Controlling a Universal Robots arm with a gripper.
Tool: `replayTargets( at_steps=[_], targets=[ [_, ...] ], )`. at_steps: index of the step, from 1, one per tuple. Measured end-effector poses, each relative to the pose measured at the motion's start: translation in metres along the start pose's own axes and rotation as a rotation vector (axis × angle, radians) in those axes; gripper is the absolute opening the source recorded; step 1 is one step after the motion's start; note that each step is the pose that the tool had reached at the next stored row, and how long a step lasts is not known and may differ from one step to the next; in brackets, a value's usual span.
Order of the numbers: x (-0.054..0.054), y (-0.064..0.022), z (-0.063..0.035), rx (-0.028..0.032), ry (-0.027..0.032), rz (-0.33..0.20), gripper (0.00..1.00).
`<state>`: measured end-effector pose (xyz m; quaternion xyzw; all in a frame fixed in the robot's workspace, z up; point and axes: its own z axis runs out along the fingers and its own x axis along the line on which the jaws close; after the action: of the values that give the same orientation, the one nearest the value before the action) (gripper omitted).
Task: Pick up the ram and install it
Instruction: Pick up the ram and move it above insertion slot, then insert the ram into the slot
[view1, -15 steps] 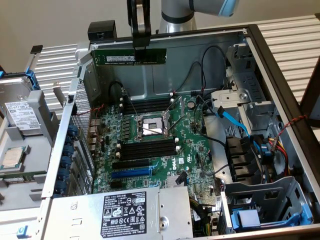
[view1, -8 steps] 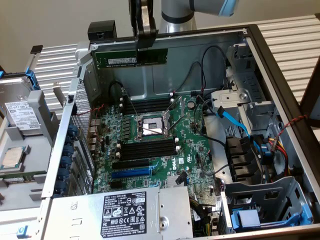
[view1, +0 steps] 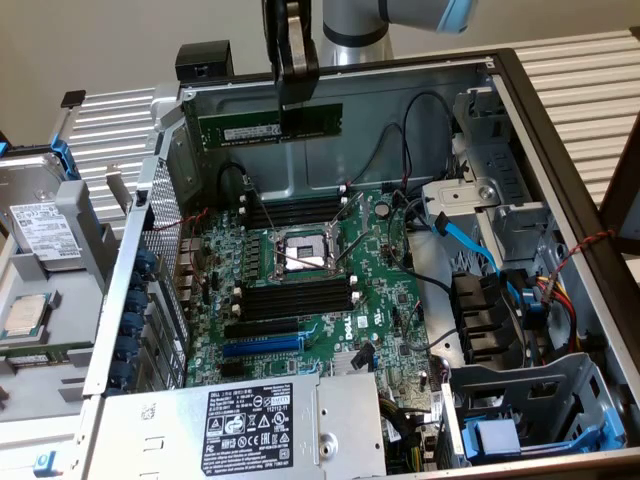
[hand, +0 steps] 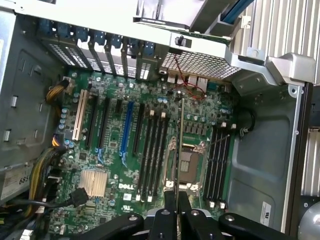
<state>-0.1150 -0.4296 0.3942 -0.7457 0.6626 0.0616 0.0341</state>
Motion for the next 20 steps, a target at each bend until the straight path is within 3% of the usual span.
replayTargets(
  at_steps=[3, 10, 20],
  targets=[
    [0.0, 0.0, 0.0013, 0.0106, 0.0084, 0.011, 0.14],
    [0.001, -0.0003, 0.008, 0.0306, 0.0106, 0.081, 0.14],
    [0.002, -0.0006, 0.0176, 0.0381, 0.0299, 0.128, 0.14]
  ],
)
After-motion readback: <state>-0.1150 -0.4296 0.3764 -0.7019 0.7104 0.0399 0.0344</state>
